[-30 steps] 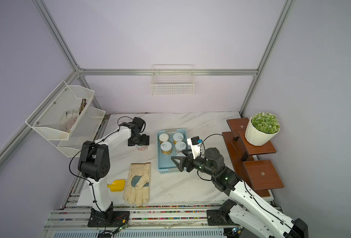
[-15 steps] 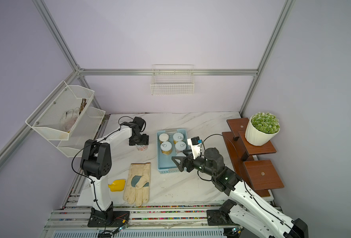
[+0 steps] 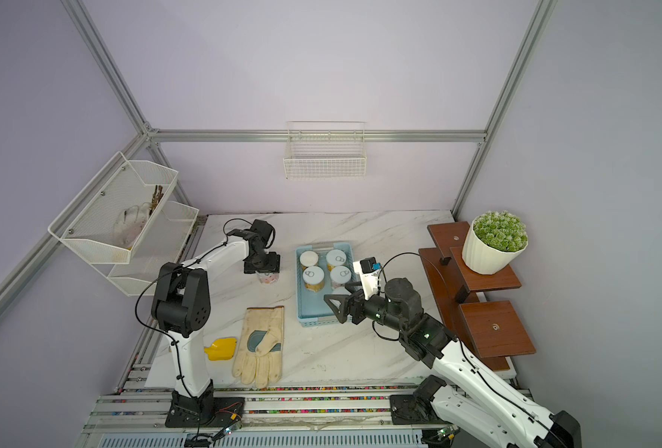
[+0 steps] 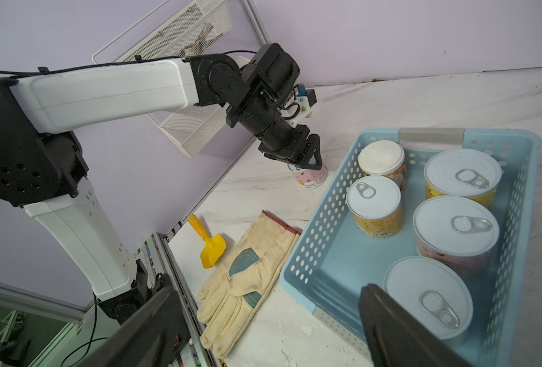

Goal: Put the canned food in the basket
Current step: Pick up the canned food from the center of the board, then place the canned food in the basket.

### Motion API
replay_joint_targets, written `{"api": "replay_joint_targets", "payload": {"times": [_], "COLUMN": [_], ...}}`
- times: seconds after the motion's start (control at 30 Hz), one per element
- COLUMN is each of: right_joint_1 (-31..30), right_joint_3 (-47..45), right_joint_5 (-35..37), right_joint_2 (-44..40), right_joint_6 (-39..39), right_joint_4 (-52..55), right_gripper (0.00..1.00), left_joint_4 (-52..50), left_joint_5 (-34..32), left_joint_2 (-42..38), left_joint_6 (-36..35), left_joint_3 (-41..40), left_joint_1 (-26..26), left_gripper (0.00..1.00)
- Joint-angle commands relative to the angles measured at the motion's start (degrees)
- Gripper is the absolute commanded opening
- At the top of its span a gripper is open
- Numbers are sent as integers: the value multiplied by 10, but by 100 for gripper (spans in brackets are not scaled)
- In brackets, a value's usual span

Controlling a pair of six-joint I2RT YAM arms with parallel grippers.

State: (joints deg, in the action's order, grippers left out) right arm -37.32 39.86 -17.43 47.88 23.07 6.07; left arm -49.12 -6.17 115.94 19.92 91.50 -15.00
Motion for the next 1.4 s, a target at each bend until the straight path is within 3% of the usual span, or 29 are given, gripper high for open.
{"api": "replay_joint_targets", "payload": {"times": [0.0,0.13,0.23,0.77,0.87,1.07,1.37], "right_joint_1": [2,2,2,2,2,2,2], "right_joint_3": [10,6,3,3,4,30,27], "right_joint_5": [4,1,-1,11,15,100,112], "right_joint_2": [-9,-15,-18,-67,-66,-54,-83], "right_joint_6": [1,10,17,19,18,11,2], "right_joint_4": [-10,-28,-39,-46,-46,28,55], "right_gripper": [93,93,93,93,92,91,91], "left_joint_4": [-18,-22,-31,-111,-112,-116,-119], "left_joint_5": [-4,1,3,5,11,30,53], "left_joint_2": [-48,-85,-115,-247,-251,-241,-221], "left_joint_6": [-2,-1,-1,5,5,-6,-13], "left_joint_3": [-2,-18,-31,-37,-34,-12,30], "left_joint_1": [5,3,-3,-83,-93,-117,-167], "left_gripper": [44,24,15,10,8,0,0]}}
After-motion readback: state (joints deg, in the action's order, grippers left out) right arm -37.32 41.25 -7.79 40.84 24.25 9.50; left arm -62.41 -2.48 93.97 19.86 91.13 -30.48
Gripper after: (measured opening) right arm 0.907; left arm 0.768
